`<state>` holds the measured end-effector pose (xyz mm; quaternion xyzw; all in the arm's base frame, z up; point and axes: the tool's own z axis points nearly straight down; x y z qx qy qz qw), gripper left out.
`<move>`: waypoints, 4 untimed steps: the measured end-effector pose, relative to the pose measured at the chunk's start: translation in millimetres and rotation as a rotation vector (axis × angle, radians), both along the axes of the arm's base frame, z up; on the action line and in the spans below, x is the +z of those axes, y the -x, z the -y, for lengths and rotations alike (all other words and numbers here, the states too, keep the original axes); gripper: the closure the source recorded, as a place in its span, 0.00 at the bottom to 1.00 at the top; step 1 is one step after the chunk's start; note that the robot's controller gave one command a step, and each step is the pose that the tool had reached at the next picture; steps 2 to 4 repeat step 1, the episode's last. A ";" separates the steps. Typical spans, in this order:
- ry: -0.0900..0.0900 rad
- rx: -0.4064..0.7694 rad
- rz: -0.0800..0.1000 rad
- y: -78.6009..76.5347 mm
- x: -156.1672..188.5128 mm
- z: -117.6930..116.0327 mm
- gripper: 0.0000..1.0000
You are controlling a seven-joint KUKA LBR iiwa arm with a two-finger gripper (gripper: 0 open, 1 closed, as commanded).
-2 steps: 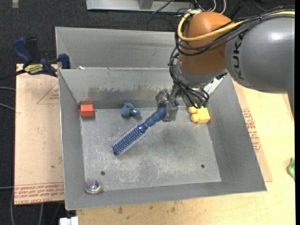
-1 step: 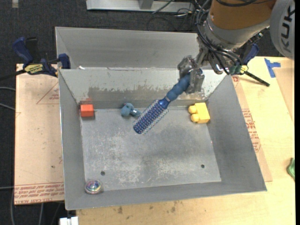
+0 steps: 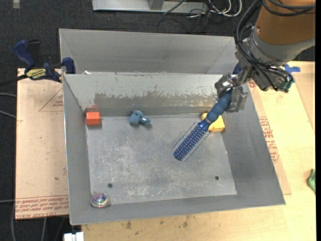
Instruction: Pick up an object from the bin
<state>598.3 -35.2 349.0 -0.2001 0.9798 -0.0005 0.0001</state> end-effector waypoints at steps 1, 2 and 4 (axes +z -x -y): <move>-0.002 0.143 0.006 -18.8 38.1 -30.9 1.00; -0.002 0.143 0.006 -18.8 38.1 -30.9 1.00; -0.002 0.143 0.006 -18.8 38.1 -30.9 1.00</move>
Offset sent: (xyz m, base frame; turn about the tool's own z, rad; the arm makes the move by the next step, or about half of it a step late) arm 0.0176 0.0298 0.0380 -0.1449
